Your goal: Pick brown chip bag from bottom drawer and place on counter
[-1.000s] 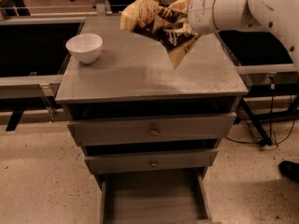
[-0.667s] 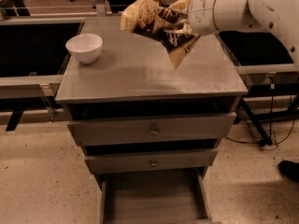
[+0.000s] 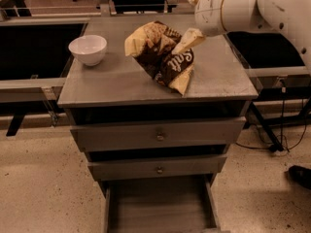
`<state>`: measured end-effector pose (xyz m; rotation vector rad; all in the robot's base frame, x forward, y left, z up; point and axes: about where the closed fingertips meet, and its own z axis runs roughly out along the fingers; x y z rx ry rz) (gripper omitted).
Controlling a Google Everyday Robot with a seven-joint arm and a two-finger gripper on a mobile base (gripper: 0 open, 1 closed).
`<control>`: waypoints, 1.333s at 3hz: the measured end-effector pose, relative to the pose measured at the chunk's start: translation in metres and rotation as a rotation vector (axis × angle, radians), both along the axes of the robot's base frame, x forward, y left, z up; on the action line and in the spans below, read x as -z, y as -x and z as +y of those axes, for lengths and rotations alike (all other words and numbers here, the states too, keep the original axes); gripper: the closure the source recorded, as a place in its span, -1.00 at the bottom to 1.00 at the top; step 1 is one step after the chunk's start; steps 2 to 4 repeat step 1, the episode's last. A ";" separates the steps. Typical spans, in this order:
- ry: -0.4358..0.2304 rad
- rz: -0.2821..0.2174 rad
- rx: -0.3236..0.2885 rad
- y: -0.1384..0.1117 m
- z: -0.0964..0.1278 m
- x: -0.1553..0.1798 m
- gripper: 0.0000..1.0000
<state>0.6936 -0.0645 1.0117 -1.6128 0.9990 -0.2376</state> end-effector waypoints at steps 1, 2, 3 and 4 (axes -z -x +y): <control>0.000 0.000 0.000 0.000 0.000 0.000 -1.00; 0.000 0.000 0.000 0.000 0.000 0.000 -1.00; 0.000 0.000 0.000 0.000 0.000 0.000 -1.00; 0.000 0.000 0.000 0.000 0.000 0.000 -1.00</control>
Offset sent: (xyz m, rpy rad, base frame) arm 0.0000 0.0000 0.0000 0.0000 0.0000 0.0000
